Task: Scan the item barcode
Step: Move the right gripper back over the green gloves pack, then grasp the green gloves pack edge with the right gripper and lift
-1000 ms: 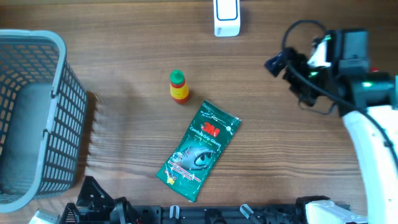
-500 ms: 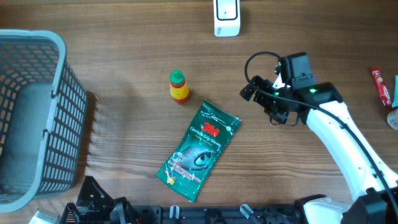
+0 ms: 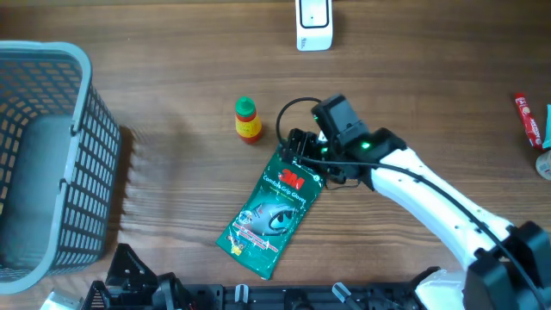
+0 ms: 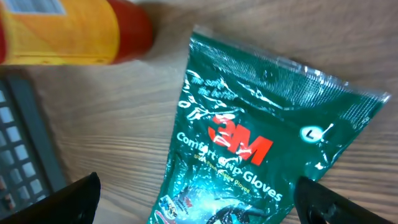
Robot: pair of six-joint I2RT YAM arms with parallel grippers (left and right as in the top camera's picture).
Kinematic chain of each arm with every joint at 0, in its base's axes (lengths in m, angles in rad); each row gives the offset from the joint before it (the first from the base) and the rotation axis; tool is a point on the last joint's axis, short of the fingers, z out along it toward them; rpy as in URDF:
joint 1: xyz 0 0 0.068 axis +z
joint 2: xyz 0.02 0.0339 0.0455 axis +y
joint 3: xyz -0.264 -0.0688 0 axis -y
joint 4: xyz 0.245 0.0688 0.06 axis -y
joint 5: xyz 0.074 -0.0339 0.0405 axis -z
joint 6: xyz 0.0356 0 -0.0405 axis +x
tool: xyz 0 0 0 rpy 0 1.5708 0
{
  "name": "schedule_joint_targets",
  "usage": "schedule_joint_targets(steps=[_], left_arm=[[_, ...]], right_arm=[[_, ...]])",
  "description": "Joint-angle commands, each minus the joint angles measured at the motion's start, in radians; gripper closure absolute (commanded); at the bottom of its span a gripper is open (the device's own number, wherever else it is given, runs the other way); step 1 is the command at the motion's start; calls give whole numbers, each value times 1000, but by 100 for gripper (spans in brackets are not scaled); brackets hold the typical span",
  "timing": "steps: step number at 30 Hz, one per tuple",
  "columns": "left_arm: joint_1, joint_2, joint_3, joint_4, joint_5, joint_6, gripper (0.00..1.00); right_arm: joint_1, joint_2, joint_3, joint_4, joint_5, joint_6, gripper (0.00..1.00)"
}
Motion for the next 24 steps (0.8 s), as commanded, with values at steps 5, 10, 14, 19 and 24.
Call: schedule_joint_targets(steps=[5,10,14,19,24], left_arm=[[-3,-4,0,3,2,1,0],[-3,-4,0,3,2,1,0],[-3,-4,0,3,2,1,0],[-3,-4,0,3,2,1,0],[-3,-4,0,3,2,1,0]], right_arm=[[32,138,-2,6,-35,90,0],[167,205,-2,-25,93,218,1],[207,342,-2,-112,75,351,7],[50,346,0,-292,117,274,95],[-136,328,141,-492,335,-406,54]])
